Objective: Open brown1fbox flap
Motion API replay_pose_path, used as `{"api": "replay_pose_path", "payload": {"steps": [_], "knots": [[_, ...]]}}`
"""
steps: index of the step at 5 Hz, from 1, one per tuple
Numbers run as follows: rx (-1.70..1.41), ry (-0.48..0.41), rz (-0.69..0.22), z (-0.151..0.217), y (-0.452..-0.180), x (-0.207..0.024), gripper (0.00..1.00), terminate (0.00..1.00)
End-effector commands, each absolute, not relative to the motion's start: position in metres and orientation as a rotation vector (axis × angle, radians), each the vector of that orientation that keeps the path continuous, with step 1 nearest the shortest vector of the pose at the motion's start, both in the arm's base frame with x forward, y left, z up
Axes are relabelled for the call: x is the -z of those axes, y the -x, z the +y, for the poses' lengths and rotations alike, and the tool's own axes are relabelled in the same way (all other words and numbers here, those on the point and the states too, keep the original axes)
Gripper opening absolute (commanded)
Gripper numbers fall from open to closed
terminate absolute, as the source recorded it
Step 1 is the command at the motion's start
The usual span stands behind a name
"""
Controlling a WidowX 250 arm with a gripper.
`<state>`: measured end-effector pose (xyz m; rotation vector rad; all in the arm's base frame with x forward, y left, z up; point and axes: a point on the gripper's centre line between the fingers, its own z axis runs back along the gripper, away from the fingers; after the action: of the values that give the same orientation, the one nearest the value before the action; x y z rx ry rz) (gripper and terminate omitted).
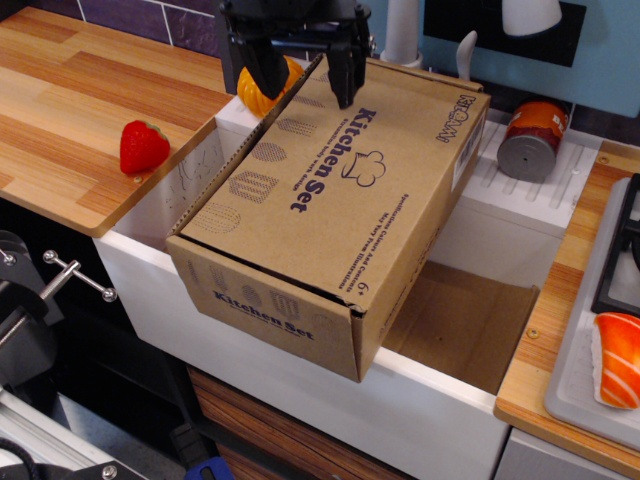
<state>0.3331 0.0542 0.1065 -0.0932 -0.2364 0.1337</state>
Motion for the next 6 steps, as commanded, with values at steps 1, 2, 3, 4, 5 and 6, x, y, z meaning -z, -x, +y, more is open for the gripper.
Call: {"api": "replay_pose_path", "payload": {"steps": [1,2,3,4,5,6], "knots": [[-0.129,0.109,-0.298,0.065,-0.332,-0.103,1.0,0.0],[-0.119,0.129,-0.302,0.066,-0.334,-0.096,1.0,0.0],[-0.117,0.157,-0.299,0.067,-0.335,-0.091,1.0,0.0],[-0.114,0.197,-0.292,0.064,-0.336,-0.087,1.0,0.0],[-0.117,0.212,-0.28,0.055,-0.334,-0.093,1.0,0.0],[-0.112,0.173,-0.299,0.045,-0.333,-0.102,1.0,0.0]]}}
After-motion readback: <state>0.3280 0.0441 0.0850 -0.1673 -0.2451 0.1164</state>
